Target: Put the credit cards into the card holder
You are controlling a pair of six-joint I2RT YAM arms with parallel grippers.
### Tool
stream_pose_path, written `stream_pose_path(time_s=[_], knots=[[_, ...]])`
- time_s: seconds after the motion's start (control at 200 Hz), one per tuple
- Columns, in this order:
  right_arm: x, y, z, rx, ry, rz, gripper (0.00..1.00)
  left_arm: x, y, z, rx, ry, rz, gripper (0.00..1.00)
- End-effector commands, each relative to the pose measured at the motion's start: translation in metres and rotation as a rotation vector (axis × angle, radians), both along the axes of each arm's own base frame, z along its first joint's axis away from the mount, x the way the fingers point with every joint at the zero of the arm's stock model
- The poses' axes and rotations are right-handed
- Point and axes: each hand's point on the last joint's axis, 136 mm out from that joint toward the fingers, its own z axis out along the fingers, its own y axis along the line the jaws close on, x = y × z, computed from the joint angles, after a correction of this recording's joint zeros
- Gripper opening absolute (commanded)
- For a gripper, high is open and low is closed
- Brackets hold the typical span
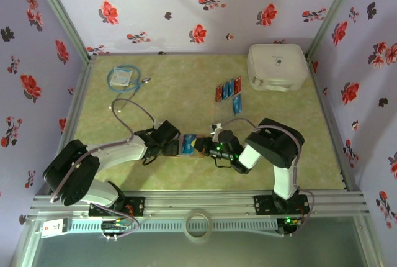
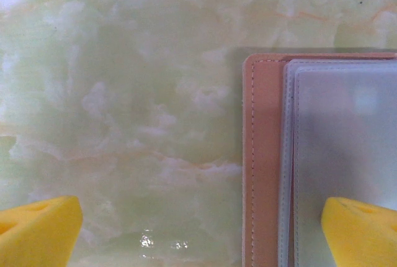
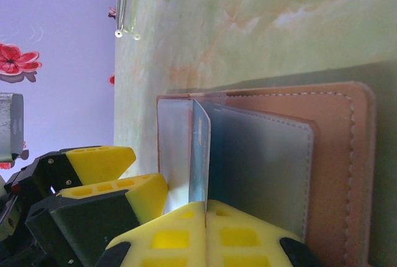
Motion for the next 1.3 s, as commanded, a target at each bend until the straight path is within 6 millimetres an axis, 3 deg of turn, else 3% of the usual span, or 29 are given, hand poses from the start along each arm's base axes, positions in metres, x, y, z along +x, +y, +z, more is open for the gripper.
stream_pose_path(time_s=[0.0,1.295], knots=[[-0.02,-0.013,-0.045,-0.145,0.111,0.031,0.0,-0.006,0.009,-0.009,0.049,0.013,0.008,1.0],[-0.038,-0.014,-0.056,-0.144,0.155,0.097,0.0,-0.006,0.01,-0.011,0.044,0.013,0.015,1.0]])
